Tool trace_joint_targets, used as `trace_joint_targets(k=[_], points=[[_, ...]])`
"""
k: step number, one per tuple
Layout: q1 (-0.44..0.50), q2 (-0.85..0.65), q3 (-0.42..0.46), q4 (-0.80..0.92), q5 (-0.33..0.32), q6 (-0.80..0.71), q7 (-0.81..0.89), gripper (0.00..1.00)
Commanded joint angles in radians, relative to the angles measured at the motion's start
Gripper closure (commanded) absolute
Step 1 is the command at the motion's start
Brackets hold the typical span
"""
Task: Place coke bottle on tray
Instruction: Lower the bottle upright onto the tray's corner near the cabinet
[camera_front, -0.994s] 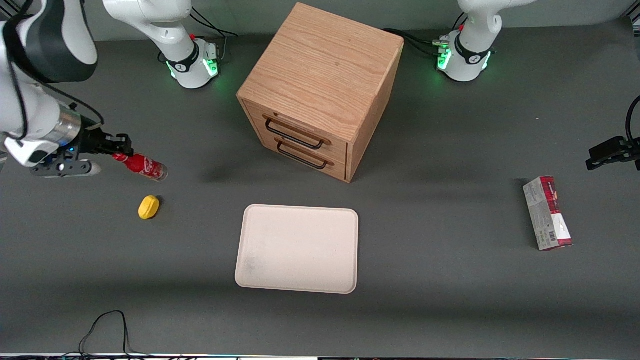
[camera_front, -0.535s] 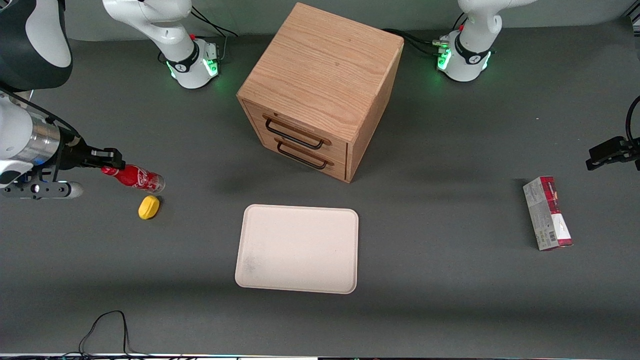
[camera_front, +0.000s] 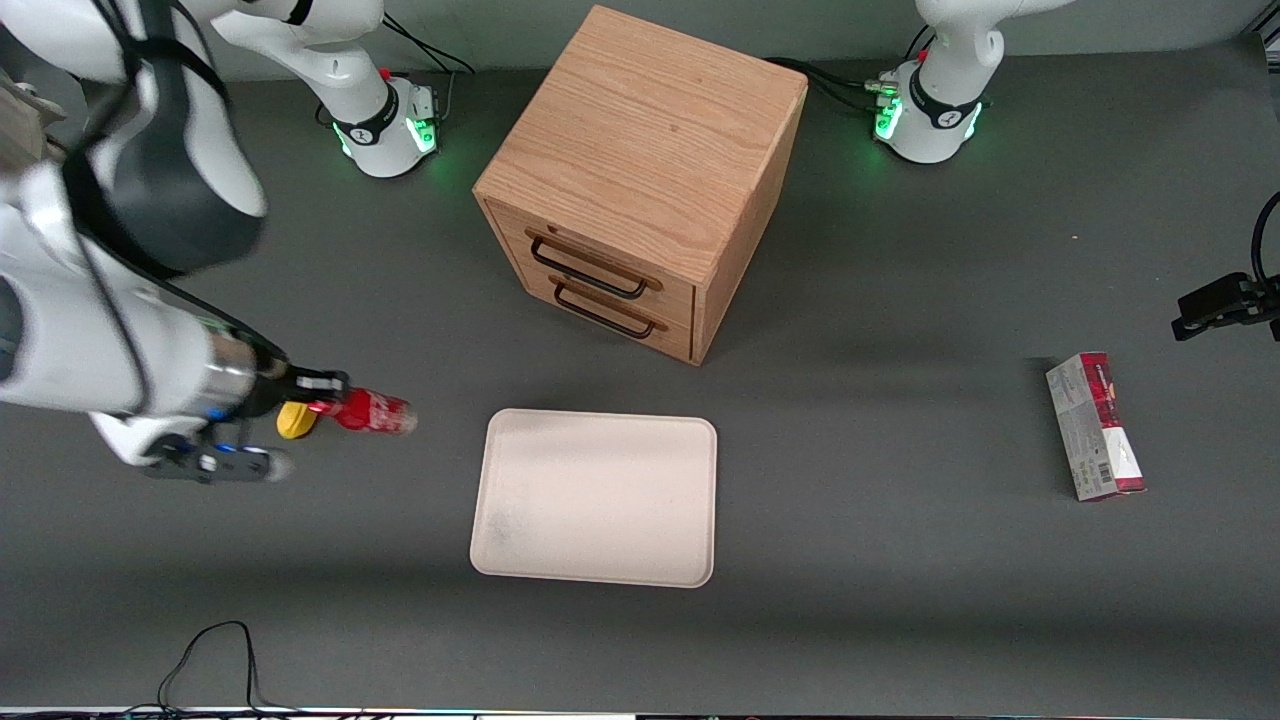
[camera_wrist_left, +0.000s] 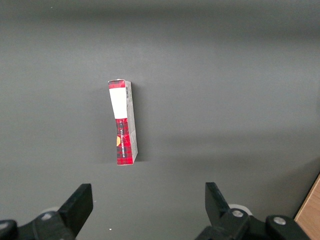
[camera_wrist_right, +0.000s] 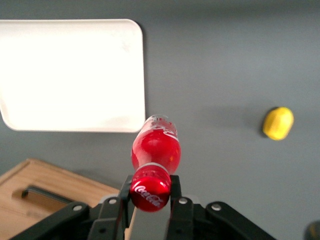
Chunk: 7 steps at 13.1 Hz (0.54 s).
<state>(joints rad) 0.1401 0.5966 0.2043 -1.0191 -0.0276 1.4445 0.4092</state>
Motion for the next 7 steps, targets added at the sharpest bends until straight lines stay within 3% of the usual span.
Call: trace_joint_targets(k=[1, 7], points=[[0.067, 0.118, 0.001, 0.113, -0.029, 0.087, 0.152, 0.96], [0.133, 0.244, -0.008, 0.114, -0.044, 0.263, 0.267, 0.96]])
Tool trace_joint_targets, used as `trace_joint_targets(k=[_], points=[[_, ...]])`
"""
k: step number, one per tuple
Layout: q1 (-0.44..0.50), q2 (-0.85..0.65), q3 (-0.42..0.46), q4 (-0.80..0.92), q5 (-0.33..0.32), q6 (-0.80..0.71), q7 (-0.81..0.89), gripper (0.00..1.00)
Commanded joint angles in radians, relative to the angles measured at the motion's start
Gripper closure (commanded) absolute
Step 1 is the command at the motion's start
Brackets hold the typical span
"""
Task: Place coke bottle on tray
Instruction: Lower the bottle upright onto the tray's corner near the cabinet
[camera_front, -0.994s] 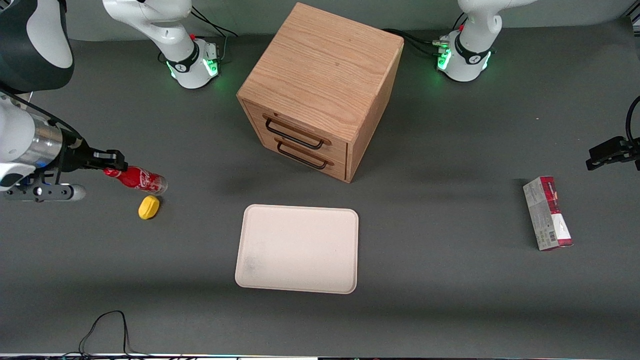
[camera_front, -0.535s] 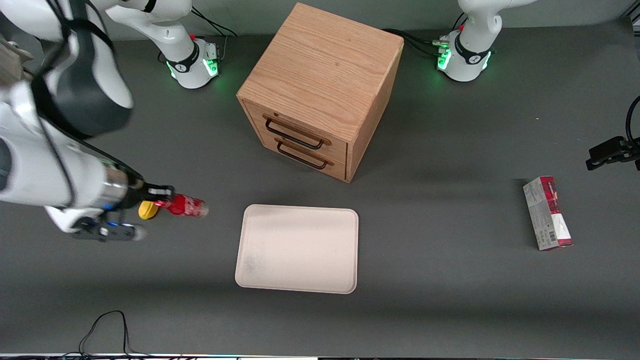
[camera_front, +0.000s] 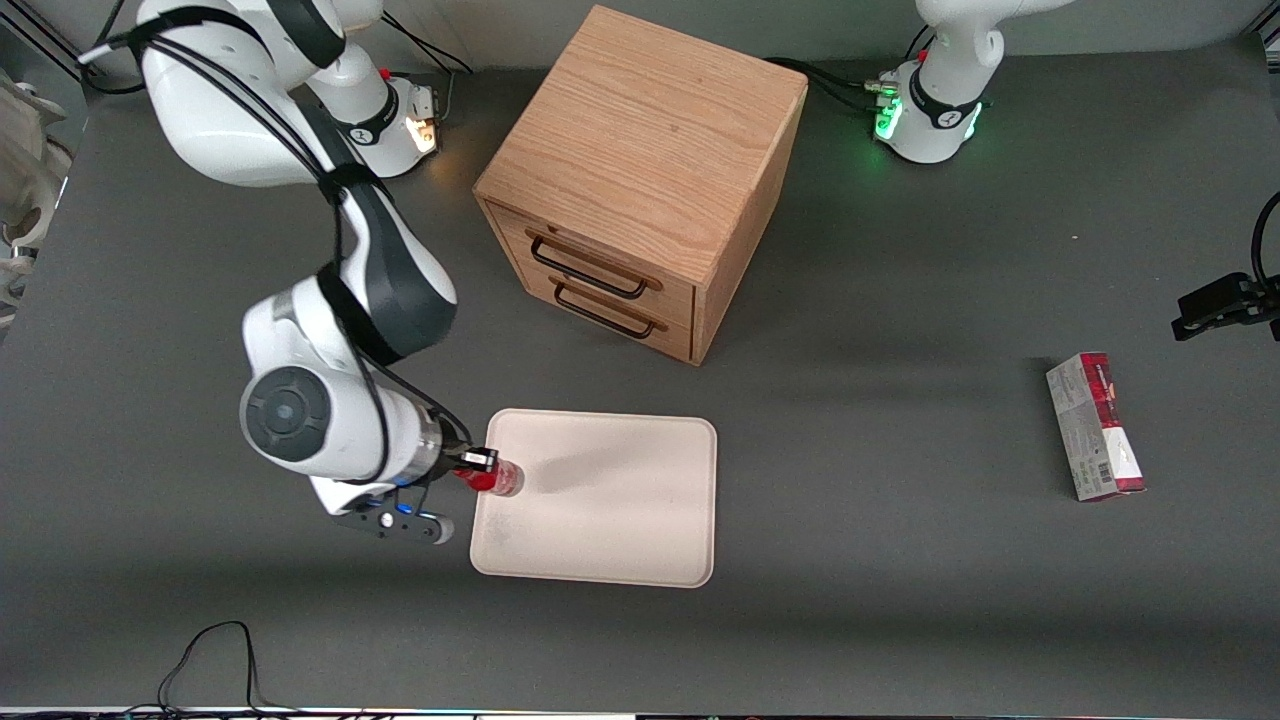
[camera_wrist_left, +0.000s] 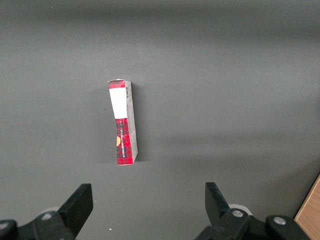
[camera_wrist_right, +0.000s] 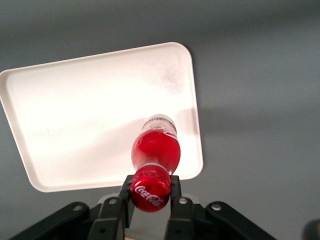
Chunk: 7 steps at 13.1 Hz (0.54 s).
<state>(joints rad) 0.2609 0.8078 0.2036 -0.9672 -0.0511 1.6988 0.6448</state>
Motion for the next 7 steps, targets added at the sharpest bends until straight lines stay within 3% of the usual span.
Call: trace_joint_targets(k=[1, 7], points=[[0.014, 0.048, -0.009, 0.062, -0.023, 0.028, 0.033, 0.96], [0.014, 0.091, -0.024, 0.061, -0.052, 0.114, 0.041, 0.96]])
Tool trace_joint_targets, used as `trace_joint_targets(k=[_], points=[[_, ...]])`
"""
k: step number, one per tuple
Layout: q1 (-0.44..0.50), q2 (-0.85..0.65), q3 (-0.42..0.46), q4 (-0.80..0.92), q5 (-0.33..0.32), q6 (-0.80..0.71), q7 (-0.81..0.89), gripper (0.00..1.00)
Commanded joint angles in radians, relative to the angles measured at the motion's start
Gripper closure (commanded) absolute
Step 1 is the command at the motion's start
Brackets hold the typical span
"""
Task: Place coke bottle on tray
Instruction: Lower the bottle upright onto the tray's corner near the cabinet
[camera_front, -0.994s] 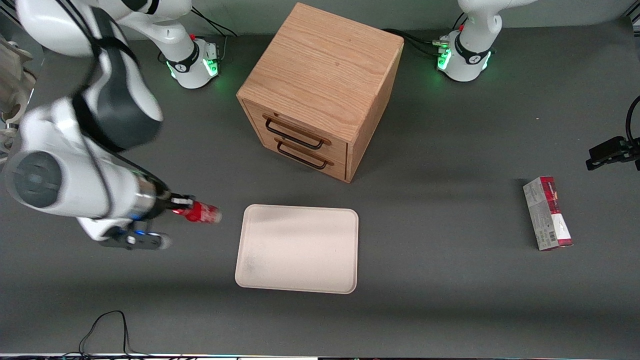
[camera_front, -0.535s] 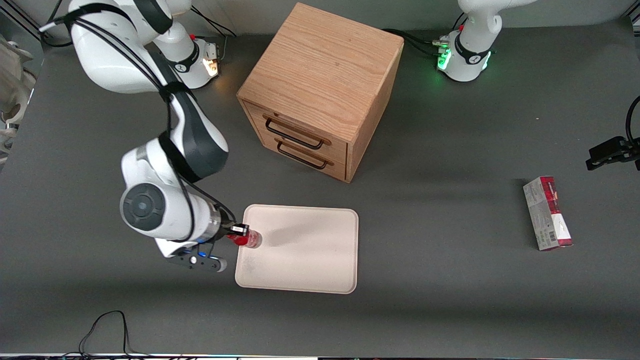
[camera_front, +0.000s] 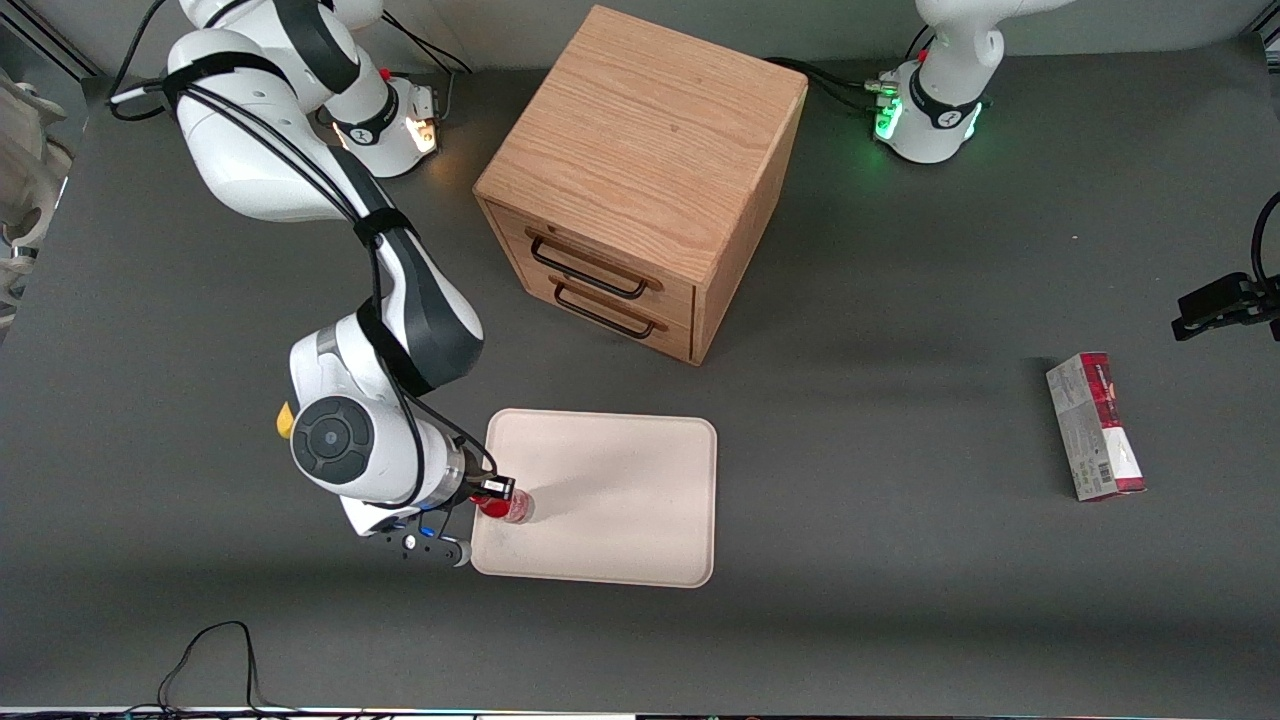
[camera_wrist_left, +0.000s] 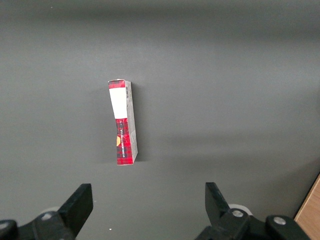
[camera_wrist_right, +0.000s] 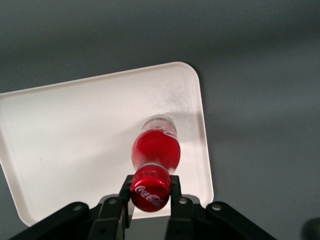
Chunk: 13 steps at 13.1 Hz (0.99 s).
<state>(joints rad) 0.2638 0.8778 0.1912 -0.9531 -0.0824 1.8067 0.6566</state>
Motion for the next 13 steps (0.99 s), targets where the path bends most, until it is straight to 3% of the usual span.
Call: trace_joint_targets(k=[1, 5, 6, 7, 8, 9, 10, 13], points=[[0.009, 0.038, -0.015, 0.046, -0.02, 0.02, 0.029, 0.96], [0.009, 0.044, -0.027, 0.046, -0.027, 0.056, 0.029, 0.95], [0.009, 0.046, -0.027, 0.046, -0.027, 0.056, 0.029, 0.91], [0.009, 0.046, -0.027, 0.045, -0.033, 0.056, 0.028, 0.82], [0.009, 0.047, -0.027, 0.045, -0.045, 0.054, 0.028, 0.6], [0.009, 0.05, -0.027, 0.043, -0.059, 0.056, 0.029, 0.26], [0.011, 0.052, -0.027, 0.042, -0.074, 0.056, 0.029, 0.0], [0.015, 0.053, -0.025, 0.04, -0.08, 0.054, 0.029, 0.0]])
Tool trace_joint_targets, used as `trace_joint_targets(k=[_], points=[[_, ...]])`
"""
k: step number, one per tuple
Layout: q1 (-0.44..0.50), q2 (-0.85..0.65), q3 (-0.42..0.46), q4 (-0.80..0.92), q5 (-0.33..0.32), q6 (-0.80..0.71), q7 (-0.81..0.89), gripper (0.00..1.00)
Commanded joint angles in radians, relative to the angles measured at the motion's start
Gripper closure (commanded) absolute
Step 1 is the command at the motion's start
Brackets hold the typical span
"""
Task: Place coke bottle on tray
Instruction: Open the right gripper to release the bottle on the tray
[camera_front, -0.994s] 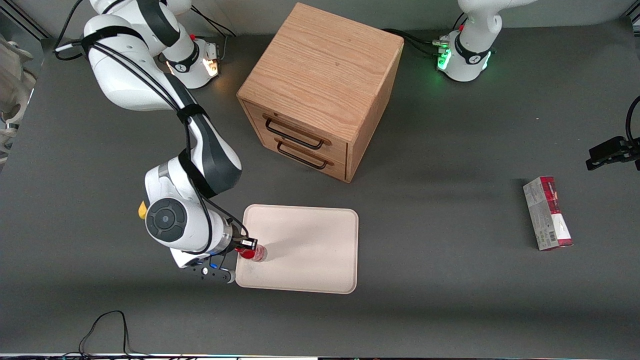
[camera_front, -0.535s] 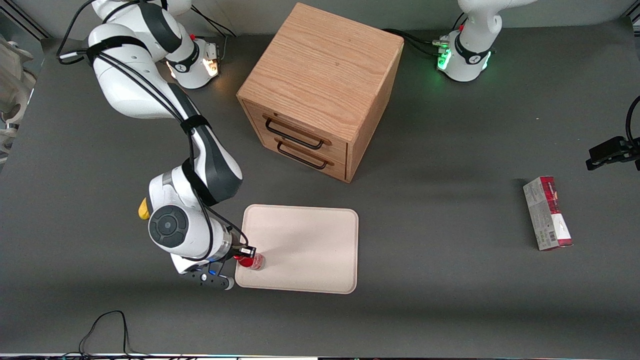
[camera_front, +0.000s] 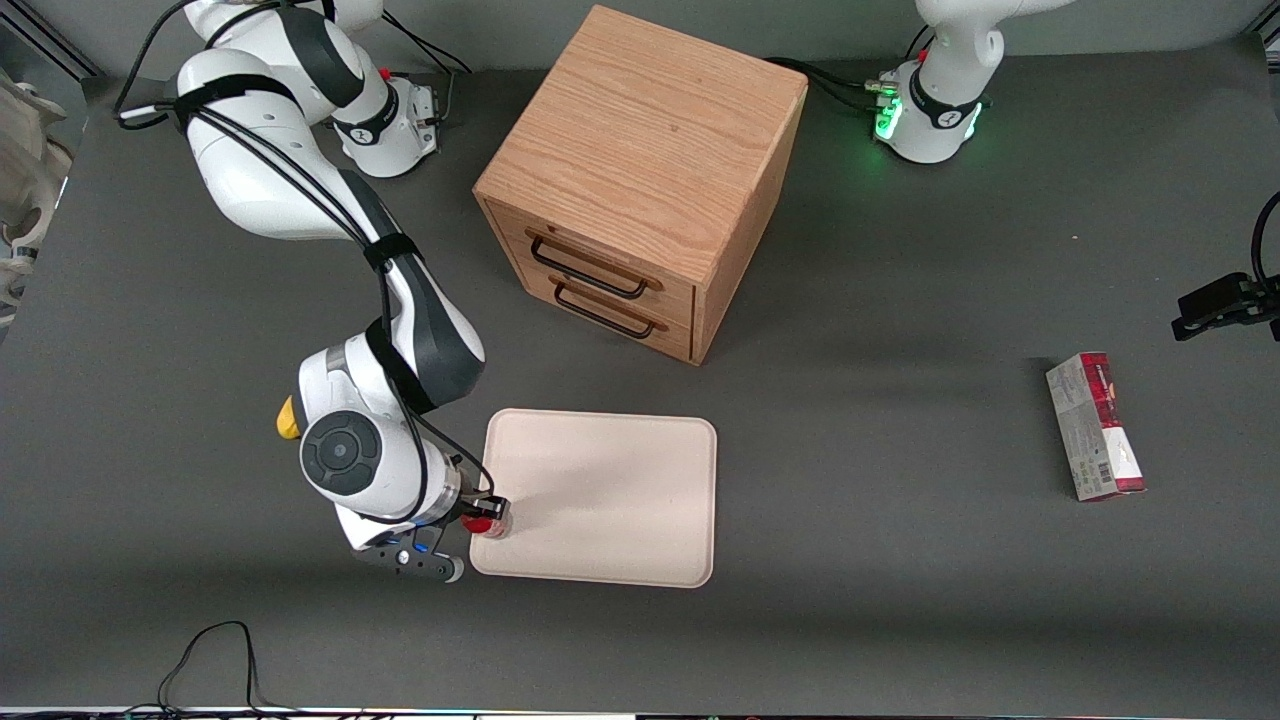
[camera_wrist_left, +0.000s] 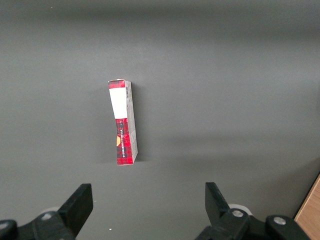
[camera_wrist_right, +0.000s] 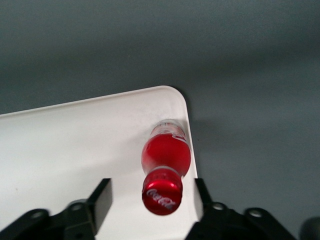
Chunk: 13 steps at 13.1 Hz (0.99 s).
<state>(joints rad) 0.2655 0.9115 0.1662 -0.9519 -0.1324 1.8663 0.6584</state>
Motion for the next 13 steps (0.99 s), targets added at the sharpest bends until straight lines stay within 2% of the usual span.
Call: trace_joint_targets(k=[1, 7, 11, 13], points=[[0.014, 0.02, -0.001, 0.039, -0.03, -0.006, 0.027, 0.0], [0.014, 0.003, -0.001, 0.035, -0.032, -0.041, 0.017, 0.0], [-0.023, -0.083, 0.001, 0.009, -0.018, -0.217, -0.11, 0.0], [-0.049, -0.179, 0.001, -0.092, -0.015, -0.277, -0.181, 0.0]])
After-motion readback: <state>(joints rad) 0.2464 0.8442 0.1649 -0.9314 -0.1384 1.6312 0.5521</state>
